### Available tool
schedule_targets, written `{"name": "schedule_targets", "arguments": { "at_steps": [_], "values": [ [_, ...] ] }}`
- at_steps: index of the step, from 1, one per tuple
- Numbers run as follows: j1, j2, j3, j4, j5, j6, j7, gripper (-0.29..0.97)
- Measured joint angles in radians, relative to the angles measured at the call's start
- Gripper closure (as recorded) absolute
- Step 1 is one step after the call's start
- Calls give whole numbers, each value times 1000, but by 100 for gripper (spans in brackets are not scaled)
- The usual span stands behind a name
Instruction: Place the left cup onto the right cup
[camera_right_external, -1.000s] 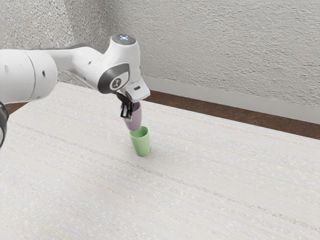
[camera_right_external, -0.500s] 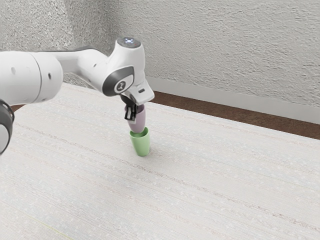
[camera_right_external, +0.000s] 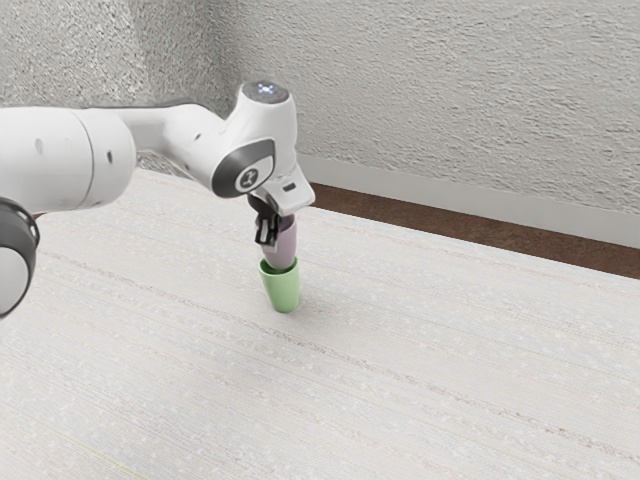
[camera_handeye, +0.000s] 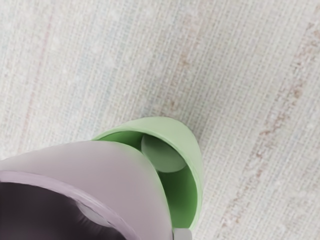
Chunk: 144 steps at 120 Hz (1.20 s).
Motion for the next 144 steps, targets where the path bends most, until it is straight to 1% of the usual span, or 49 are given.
{"name": "schedule_targets", "arguments": {
  "at_steps": [73, 99, 102, 118, 124, 133, 144],
  "values": [
    [4, 55, 0, 12, -4, 13, -5, 78],
    [10, 71, 0, 11, -22, 13, -8, 78],
    [10, 71, 0, 11, -23, 13, -8, 75],
    [10, 70, 0, 11, -31, 8, -5, 45],
    [9, 68, 0, 10, -32, 7, -4, 36],
    [9, 65, 0, 11, -33, 5, -2, 25],
    [9, 62, 0, 10, -35, 1, -1, 16]
  ]
}}
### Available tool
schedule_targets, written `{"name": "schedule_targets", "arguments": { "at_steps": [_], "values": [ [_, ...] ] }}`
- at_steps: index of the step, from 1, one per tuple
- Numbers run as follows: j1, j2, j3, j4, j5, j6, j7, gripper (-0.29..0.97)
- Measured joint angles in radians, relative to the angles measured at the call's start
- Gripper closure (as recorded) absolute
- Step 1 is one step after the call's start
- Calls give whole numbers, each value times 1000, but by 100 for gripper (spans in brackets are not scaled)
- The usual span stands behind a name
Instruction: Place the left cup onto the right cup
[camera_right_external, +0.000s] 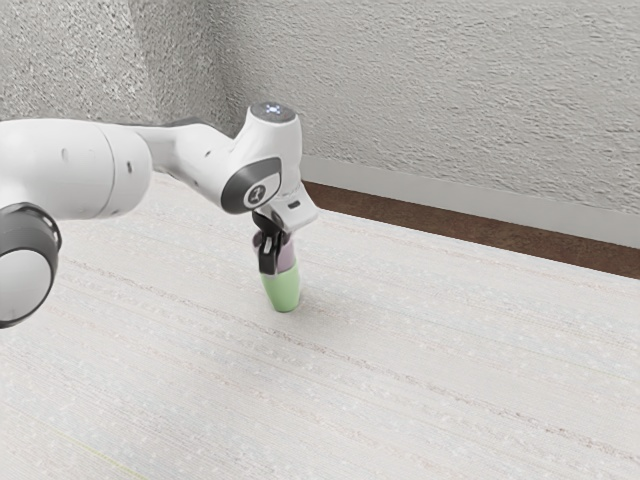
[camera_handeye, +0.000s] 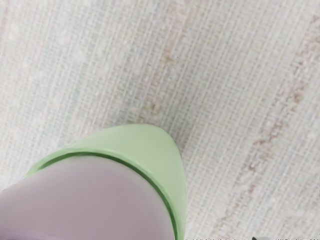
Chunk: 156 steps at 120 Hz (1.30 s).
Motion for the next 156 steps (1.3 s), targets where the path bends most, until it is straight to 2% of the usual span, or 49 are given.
{"name": "schedule_targets", "arguments": {
  "at_steps": [20, 46, 117, 156],
  "values": [
    [-1, -10, 0, 0, -1, -6, 2, 7],
    [-5, -34, 0, 0, -1, -15, 4, 3],
    [-11, -144, 5, -14, -5, -56, 5, 0],
    [-10, -254, 25, -29, -68, -135, 2, 0]
  ]
}}
